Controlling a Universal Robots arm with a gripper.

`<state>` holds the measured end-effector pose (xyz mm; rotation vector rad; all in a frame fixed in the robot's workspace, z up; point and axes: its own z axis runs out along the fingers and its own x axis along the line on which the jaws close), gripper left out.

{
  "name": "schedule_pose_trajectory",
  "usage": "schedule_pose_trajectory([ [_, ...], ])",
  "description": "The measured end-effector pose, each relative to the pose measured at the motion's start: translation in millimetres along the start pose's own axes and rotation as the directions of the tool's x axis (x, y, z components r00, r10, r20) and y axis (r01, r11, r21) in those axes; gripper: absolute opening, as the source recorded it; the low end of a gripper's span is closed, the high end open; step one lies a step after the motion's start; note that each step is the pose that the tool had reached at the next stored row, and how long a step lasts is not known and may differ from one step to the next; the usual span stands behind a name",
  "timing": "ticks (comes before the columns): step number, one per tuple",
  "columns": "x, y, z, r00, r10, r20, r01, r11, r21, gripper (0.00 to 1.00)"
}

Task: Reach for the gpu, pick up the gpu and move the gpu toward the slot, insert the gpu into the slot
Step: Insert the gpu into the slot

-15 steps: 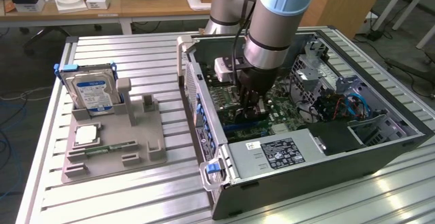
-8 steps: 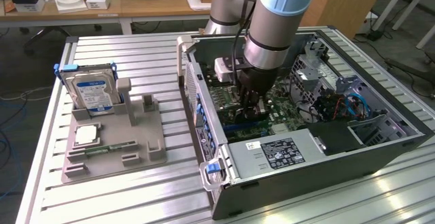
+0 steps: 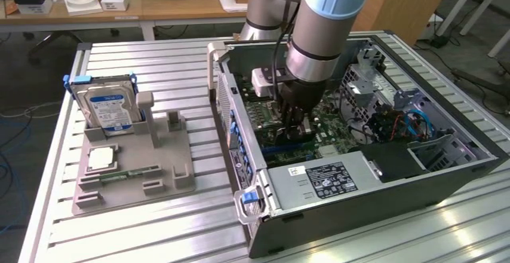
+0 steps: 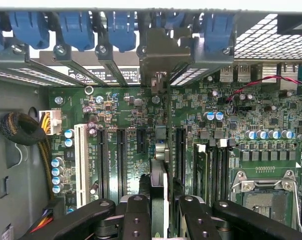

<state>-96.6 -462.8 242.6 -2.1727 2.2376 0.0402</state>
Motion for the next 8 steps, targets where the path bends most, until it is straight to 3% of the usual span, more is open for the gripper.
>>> schedule_pose_trajectory([
  [8,-1.2,0.1,2.4,1.0000,0.000,-0.0002,0.000,1.0000,-0.0001,0.27],
])
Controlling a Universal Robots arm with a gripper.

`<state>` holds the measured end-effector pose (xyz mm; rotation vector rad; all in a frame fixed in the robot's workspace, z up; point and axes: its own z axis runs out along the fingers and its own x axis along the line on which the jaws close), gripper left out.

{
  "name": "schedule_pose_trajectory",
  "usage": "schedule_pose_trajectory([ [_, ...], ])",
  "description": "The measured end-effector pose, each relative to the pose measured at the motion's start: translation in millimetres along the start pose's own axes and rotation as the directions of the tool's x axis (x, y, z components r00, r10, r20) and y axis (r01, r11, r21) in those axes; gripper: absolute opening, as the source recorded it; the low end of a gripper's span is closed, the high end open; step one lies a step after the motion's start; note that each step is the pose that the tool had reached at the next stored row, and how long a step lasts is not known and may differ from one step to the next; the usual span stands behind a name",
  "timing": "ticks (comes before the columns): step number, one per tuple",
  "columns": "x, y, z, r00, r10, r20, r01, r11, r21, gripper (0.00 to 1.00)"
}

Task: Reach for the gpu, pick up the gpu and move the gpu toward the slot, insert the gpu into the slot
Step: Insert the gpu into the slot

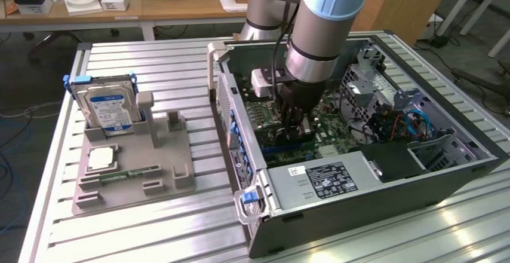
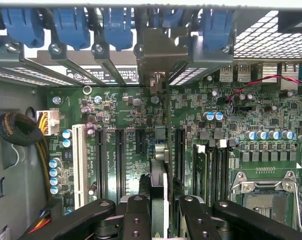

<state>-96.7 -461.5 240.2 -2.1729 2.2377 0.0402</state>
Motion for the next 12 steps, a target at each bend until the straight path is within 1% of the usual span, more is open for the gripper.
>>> schedule_pose_trajectory([
  [4,1.1,0.5,0.3,1.0000,0.000,0.0009,0.000,1.0000,0.0006,0.27],
  [12,1.2,1.3,-0.2,1.0000,0.000,0.0001,0.000,1.0000,0.0003,0.27],
])
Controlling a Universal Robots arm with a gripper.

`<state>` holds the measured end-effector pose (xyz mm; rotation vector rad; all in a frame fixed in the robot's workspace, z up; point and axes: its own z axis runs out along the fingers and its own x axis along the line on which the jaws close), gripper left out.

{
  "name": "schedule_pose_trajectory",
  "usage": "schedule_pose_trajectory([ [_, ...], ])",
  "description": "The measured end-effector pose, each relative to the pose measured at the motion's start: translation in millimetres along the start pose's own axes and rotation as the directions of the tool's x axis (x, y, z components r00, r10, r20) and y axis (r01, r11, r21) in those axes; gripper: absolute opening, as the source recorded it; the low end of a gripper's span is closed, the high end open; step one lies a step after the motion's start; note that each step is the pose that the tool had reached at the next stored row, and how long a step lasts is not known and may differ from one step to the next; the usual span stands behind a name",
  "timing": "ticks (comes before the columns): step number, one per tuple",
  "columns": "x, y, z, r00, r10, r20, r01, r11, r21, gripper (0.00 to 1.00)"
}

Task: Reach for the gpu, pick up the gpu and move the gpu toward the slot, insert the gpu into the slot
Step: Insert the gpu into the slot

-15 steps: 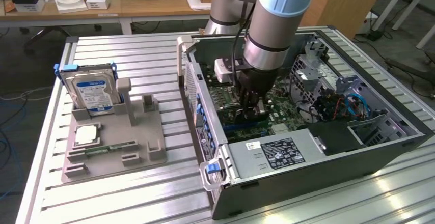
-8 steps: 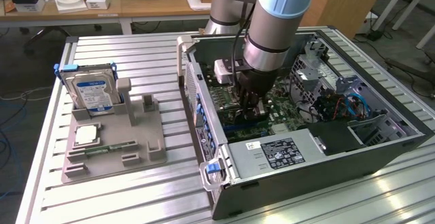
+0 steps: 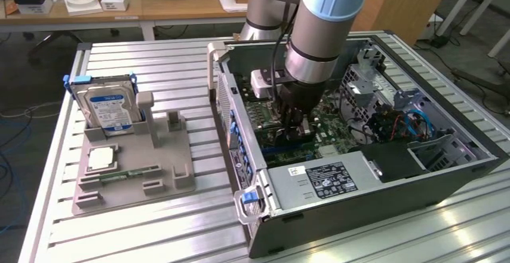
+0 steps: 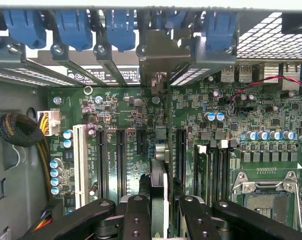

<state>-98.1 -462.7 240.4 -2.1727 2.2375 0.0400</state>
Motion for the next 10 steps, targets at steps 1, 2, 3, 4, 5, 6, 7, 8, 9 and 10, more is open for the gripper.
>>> schedule_pose_trajectory([
  [1,0.0,0.0,0.1,1.0000,0.000,-0.0001,0.000,1.0000,0.0000,0.27],
  [2,0.0,0.0,0.3,1.0000,0.000,-0.0001,0.000,1.0000,0.0000,0.27],
  [3,0.0,0.0,0.7,1.0000,0.000,0.0000,0.000,1.0000,0.0001,0.27],
  [4,0.0,0.0,1.1,1.0000,0.000,0.0000,0.000,1.0000,0.0000,0.27],
  [5,0.0,0.0,1.6,1.0000,0.000,0.0001,0.000,1.0000,0.0001,0.27],
  [6,0.1,0.0,2.2,1.0000,0.000,0.0001,0.000,1.0000,0.0001,0.27],
  [7,0.1,0.0,2.6,1.0000,0.000,0.0000,0.000,1.0000,0.0000,0.27],
  [8,0.1,0.0,2.7,1.0000,0.000,-0.0001,0.000,1.0000,0.0000,0.27],
  [9,0.1,0.0,2.7,1.0000,0.000,-0.0002,0.000,1.0000,-0.0001,0.27],
  [10,0.1,0.0,2.7,1.0000,0.000,-0.0002,0.000,1.0000,-0.0001,0.27],
])
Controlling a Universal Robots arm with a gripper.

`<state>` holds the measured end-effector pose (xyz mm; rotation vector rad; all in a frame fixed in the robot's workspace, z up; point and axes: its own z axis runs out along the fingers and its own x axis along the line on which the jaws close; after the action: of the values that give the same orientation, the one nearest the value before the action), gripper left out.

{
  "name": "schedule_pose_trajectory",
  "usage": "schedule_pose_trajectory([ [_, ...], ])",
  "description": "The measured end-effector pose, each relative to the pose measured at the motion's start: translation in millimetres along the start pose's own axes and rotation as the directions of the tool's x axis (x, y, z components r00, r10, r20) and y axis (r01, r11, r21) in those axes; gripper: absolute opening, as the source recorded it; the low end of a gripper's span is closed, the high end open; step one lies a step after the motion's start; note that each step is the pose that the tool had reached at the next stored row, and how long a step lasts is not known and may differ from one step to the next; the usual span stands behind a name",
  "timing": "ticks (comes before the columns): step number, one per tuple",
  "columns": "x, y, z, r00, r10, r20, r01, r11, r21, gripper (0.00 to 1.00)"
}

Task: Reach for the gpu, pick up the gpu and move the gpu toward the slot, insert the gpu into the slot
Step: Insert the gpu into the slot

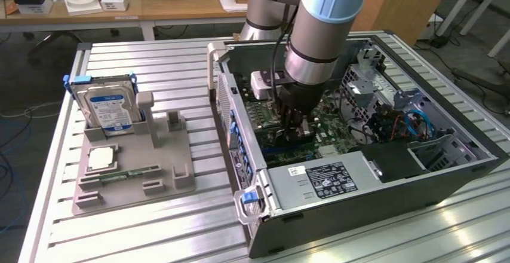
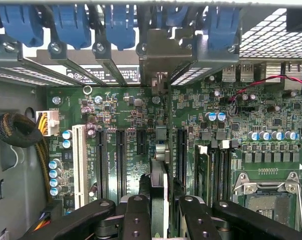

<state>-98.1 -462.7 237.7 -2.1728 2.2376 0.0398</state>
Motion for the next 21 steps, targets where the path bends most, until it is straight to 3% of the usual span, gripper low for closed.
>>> schedule_pose_trajectory([
  [21,-0.1,-1.6,0.4,1.0000,0.000,0.0001,0.000,1.0000,0.0000,0.27],
])
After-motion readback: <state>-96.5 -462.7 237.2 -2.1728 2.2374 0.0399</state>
